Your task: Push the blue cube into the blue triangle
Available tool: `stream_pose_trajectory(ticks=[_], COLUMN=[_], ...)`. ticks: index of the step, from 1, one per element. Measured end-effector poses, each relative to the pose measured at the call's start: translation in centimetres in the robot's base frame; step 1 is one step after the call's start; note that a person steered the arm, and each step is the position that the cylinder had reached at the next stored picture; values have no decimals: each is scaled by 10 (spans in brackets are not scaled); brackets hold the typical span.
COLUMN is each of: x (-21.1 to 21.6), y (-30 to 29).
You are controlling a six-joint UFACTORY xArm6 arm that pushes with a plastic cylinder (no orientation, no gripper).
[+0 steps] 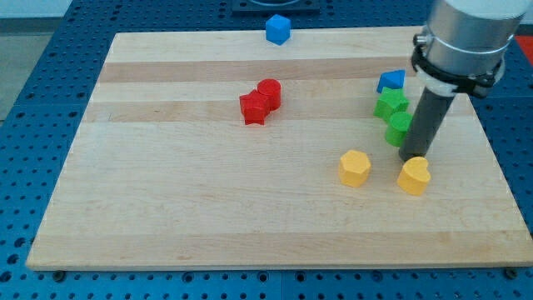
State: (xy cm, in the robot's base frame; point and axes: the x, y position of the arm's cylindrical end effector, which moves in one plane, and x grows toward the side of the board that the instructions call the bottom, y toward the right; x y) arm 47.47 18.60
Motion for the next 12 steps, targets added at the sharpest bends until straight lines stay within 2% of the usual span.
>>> stream_pose_trajectory(ticks=[2,3,4,6,7,9,10,11,12], x=[-26,-21,-49,-154,-184,-224,-262,-283,-281], y=[-5,28,50,57,-4,-201,-271,-267,-238])
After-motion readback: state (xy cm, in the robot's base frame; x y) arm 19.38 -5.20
